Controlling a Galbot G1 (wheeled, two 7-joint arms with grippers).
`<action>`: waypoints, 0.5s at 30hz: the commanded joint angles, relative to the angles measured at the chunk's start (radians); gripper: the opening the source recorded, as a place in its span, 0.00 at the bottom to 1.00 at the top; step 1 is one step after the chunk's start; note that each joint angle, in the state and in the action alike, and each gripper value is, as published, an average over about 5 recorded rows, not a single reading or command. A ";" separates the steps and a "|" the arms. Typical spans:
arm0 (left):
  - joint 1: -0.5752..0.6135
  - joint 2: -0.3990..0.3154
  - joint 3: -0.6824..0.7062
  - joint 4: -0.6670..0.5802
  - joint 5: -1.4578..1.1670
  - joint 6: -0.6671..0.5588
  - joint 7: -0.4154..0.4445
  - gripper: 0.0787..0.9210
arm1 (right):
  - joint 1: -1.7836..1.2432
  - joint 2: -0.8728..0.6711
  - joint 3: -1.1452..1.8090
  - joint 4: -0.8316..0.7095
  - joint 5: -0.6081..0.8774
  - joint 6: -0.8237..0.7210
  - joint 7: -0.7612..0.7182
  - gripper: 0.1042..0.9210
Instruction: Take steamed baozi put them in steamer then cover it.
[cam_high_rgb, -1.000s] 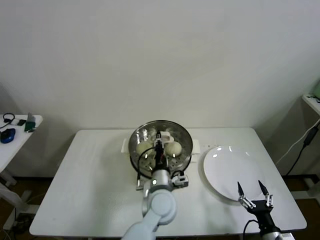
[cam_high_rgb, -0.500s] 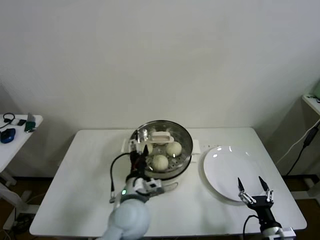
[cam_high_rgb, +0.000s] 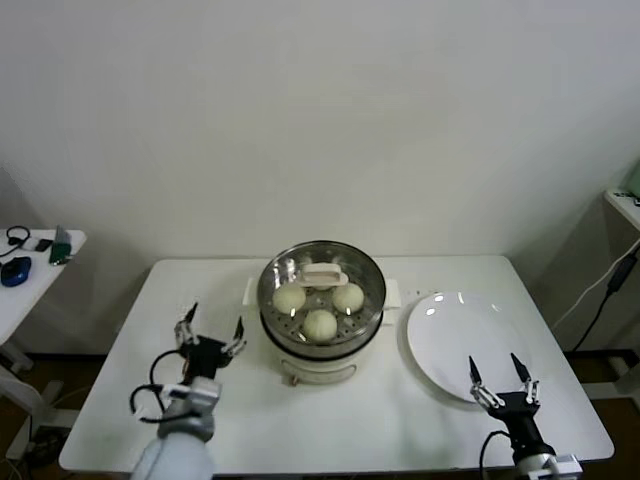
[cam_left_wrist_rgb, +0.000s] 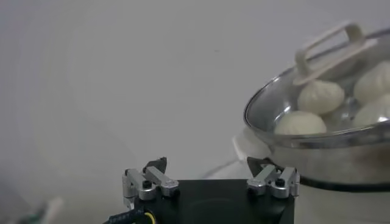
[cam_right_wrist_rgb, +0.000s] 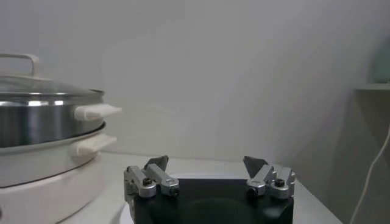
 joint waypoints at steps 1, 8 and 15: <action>0.201 0.001 -0.188 0.105 -0.533 -0.583 -0.074 0.88 | 0.020 0.004 -0.021 -0.065 -0.010 0.031 -0.010 0.88; 0.194 -0.006 -0.178 0.145 -0.509 -0.598 -0.006 0.88 | 0.022 0.009 -0.031 -0.088 -0.009 0.048 -0.012 0.88; 0.196 -0.006 -0.184 0.144 -0.504 -0.595 0.023 0.88 | 0.020 0.009 -0.033 -0.087 -0.006 0.053 -0.012 0.88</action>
